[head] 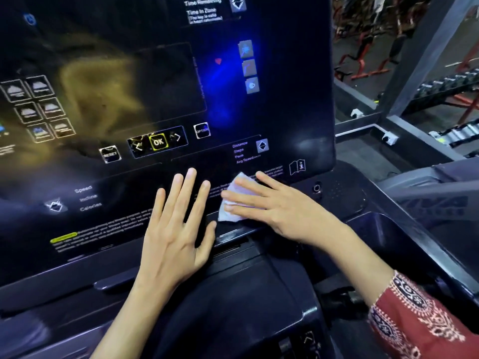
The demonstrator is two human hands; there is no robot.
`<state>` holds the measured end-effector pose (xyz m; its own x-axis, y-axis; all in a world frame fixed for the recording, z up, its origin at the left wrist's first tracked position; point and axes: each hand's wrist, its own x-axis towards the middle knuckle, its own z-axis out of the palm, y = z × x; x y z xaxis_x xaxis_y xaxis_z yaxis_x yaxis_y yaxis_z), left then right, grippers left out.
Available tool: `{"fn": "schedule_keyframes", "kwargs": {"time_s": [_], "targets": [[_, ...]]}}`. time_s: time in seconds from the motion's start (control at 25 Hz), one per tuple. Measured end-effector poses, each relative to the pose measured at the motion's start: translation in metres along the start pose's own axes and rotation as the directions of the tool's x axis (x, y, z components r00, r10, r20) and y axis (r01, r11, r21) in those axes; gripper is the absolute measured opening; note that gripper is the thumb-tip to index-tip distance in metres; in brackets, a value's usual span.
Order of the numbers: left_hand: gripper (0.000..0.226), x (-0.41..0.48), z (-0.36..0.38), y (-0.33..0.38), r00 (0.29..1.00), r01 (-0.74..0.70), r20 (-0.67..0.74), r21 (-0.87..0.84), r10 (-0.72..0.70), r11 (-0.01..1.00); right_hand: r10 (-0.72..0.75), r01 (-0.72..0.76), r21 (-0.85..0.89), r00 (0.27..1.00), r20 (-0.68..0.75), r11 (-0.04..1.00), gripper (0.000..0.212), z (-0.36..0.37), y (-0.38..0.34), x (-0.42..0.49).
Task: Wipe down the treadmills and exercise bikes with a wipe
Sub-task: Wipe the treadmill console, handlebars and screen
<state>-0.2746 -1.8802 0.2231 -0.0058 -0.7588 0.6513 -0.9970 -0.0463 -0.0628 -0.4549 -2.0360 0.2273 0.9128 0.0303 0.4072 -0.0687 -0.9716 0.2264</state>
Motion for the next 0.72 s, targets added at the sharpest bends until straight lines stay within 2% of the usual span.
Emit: {"fn": "schedule_keyframes", "kwargs": {"time_s": [0.04,0.16,0.2,0.28,0.4,0.48,0.6,0.64,0.72], "targets": [[0.058,-0.005,-0.003,-0.004,1.000,0.014,0.001,0.004,-0.014,1.000,-0.019,0.019,-0.020,1.000,-0.011,1.000,0.059,-0.001,0.002,0.006],[0.057,-0.020,-0.012,-0.017,0.998,0.067,-0.004,0.020,-0.067,0.998,0.084,-0.086,-0.072,0.996,-0.029,0.994,0.059,-0.003,0.019,-0.009],[0.057,-0.025,-0.015,-0.021,0.996,0.085,-0.006,0.027,-0.085,0.996,0.077,-0.079,-0.072,0.997,-0.022,0.994,0.057,-0.003,0.020,-0.015],[0.058,-0.035,-0.019,-0.029,0.994,0.108,-0.012,0.040,-0.108,0.993,-0.049,0.049,-0.035,0.999,0.006,0.998,0.053,0.001,0.005,-0.009],[0.058,-0.043,-0.023,-0.040,0.993,0.119,-0.018,0.053,-0.118,0.992,-0.261,0.260,0.046,0.965,0.029,0.965,0.047,0.012,-0.031,0.038],[0.059,-0.044,-0.027,-0.047,0.991,0.134,-0.037,0.054,-0.132,0.990,-0.196,0.196,-0.002,0.977,-0.080,0.981,0.042,0.010,-0.033,0.070],[0.060,-0.045,-0.031,-0.057,0.982,0.176,-0.076,0.052,-0.172,0.983,0.130,-0.131,0.010,0.962,-0.242,0.991,0.041,0.006,-0.023,0.083],[0.060,-0.045,-0.031,-0.060,0.979,0.189,-0.090,0.052,-0.184,0.981,0.166,-0.165,0.026,0.951,-0.260,0.986,0.042,0.008,-0.025,0.078],[0.059,-0.043,-0.032,-0.064,0.974,0.203,-0.112,0.049,-0.196,0.978,0.025,-0.022,0.015,0.970,-0.241,1.000,0.039,0.017,-0.040,0.073]]}}
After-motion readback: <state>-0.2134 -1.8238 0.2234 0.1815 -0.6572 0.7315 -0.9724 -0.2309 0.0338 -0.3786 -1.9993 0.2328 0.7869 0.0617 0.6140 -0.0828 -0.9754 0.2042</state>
